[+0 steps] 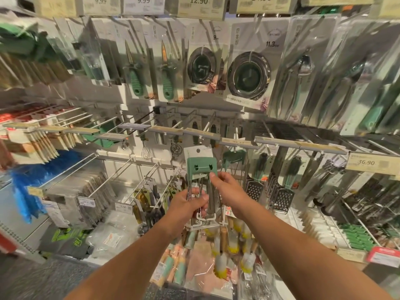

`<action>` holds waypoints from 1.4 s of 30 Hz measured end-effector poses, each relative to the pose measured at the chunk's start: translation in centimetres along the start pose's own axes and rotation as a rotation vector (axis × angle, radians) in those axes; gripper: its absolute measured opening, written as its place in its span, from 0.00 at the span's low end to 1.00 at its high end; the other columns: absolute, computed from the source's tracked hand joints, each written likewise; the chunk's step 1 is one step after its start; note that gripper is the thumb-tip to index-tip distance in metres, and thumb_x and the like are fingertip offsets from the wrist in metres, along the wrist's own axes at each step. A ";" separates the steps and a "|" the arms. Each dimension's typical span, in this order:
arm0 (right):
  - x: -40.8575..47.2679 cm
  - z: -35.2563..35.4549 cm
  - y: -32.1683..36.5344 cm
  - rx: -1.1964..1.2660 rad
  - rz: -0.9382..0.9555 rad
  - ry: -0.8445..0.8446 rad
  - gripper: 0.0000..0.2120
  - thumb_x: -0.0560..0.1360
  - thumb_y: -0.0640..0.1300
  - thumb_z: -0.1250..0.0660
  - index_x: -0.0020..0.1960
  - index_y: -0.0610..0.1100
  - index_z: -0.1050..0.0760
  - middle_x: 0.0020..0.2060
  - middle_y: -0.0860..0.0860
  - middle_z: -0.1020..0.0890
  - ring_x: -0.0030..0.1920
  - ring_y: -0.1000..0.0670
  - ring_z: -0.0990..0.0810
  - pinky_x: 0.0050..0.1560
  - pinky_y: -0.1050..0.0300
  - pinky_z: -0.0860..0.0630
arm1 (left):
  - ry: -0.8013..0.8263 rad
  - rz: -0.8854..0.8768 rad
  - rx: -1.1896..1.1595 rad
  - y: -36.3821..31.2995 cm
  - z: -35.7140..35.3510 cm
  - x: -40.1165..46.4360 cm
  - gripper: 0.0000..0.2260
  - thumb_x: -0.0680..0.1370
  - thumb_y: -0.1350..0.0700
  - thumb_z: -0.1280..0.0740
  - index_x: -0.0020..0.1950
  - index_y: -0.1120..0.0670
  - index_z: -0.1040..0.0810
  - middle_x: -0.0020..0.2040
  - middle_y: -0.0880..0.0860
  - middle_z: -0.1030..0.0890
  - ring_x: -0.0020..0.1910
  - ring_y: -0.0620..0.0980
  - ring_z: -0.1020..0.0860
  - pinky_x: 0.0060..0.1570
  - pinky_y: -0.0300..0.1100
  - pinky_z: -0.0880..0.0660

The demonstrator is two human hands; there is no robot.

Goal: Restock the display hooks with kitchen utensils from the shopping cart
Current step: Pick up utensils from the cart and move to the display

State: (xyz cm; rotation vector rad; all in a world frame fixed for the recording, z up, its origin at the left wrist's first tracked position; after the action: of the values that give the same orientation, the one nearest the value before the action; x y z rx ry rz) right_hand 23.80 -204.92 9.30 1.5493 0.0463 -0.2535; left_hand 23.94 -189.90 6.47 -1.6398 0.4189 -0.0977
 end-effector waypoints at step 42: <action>-0.2 -1.8 -2.7 -0.028 -0.083 0.124 0.21 0.87 0.53 0.46 0.51 0.42 0.20 0.33 0.50 0.17 0.33 0.54 0.18 0.46 0.53 0.25 | 0.114 0.307 -0.374 -0.4 -1.0 0.0 0.07 0.82 0.59 0.33 0.56 0.60 0.18 0.37 0.55 0.17 0.31 0.47 0.18 0.32 0.40 0.18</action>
State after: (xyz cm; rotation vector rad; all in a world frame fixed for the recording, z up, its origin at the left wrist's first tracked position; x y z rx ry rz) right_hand 23.28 -203.14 6.66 1.5356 0.2114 -0.2208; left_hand 23.66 -190.84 6.98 -1.9192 0.8098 0.1258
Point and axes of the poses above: each hand's wrist, its own x-axis towards the middle knuckle, its own z-axis out of the back of the hand, y = z × x, the point moved 6 cm from there along x, towards the middle knuckle
